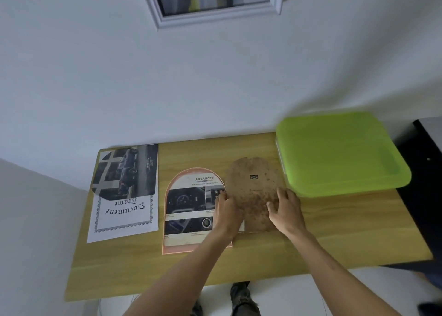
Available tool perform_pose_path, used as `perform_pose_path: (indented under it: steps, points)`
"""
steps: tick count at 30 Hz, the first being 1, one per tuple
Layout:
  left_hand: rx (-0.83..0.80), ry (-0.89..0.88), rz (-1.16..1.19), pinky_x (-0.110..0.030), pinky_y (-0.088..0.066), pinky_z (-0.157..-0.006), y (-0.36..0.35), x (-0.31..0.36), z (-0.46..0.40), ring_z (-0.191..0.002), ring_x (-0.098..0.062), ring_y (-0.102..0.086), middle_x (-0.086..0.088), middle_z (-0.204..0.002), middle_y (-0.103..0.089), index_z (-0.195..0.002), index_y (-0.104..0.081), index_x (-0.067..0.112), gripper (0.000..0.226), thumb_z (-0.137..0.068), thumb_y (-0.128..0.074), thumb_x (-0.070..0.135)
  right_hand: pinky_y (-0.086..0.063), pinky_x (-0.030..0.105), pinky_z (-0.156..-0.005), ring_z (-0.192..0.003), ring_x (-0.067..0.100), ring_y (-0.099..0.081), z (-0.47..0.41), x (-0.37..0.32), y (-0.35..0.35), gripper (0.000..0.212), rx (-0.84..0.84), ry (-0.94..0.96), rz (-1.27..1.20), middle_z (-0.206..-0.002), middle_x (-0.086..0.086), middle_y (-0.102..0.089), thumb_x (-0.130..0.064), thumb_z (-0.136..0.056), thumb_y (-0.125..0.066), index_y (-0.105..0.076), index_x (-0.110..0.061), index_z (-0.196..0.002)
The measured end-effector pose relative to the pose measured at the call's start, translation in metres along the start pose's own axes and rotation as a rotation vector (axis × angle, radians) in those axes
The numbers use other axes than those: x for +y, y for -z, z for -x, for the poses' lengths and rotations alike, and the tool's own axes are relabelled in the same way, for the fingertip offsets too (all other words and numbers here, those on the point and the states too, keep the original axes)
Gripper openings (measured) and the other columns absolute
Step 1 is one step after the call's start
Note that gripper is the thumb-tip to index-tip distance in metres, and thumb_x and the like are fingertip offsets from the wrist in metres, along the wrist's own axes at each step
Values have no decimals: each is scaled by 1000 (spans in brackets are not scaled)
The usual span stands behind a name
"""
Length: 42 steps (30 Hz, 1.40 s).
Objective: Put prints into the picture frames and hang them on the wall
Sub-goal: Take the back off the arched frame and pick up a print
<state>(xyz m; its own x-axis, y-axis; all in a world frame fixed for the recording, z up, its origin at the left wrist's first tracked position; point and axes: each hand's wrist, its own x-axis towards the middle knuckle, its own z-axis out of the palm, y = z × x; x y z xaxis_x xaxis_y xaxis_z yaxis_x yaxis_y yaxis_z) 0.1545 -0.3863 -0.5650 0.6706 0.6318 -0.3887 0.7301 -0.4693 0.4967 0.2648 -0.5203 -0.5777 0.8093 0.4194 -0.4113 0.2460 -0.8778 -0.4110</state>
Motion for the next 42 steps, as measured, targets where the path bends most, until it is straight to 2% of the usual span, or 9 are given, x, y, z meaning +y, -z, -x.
perform_pose_path:
  steps: [6,10,15,19,23,26,29,33,42]
  points:
    - [26,-8,-163,-42,-45,-100,-10,13,5,-132,-31,-31,-10,-156,-24,-126,-54,4,37,-91,-58,15,-32,38,-113,-138,31,-31,-4,5,2,58,52,34,69,-149,12,-35,-34,-98,-53,-35,-14,-150]
    - [29,-124,-287,-42,-20,-117,-21,18,9,-141,-32,-19,-11,-161,-14,-123,-62,8,34,-94,-48,18,-39,37,-107,-133,31,-36,-5,11,1,52,99,59,125,-144,13,-38,-31,-97,-54,-43,-9,-143]
    - [-49,-178,-287,-41,-7,-121,-39,21,20,-150,-31,-5,-19,-161,-11,-151,-22,3,60,-96,-45,10,-35,39,-115,-143,33,-30,-5,18,-2,56,133,212,268,-159,19,-23,-31,-100,-46,-34,-10,-150]
    - [-97,-191,-295,-40,-16,-120,-42,23,22,-150,-30,5,-21,-161,2,-152,-7,-3,68,-97,-46,4,-9,36,-124,-153,23,2,-8,29,-6,62,-39,311,389,-166,7,9,-40,-105,-24,-2,-16,-158]
    - [-126,-186,-238,-43,-27,-117,-36,23,22,-150,-27,2,-16,-162,-1,-153,-13,2,67,-97,-50,10,-6,38,-124,-153,23,8,-7,30,-9,62,-65,304,435,-165,9,11,-38,-106,-20,2,-12,-158]
    - [-69,-216,-161,-44,-36,-113,-20,12,19,-150,-24,-10,-11,-161,-15,-149,-27,8,58,-97,-49,18,-15,40,-123,-151,30,-15,-3,17,-10,62,47,368,386,-163,18,-15,-33,-103,-39,-23,-3,-154]
    - [95,-168,-113,-41,-32,-115,10,-11,16,-145,-26,-24,-9,-155,-30,-146,-36,9,52,-97,-49,23,-47,44,-104,-126,34,-55,1,-9,-15,48,156,502,310,-138,19,-55,-26,-94,-61,-54,-4,-135]
    - [160,9,-168,-37,-23,-118,46,-67,18,-146,-26,-17,-10,-158,-23,-150,-25,8,63,-97,-52,29,-58,40,-80,-101,28,-65,16,-63,-31,40,100,579,175,-116,11,-63,-20,-89,-69,-62,-9,-126]
    - [-126,-17,-346,-41,8,-122,65,-151,35,-147,-25,22,-12,-159,23,-151,14,4,105,-89,-43,67,-14,42,-120,-148,34,-7,47,-131,-71,81,-141,266,433,-160,19,-6,-54,-101,-36,-9,-1,-155]
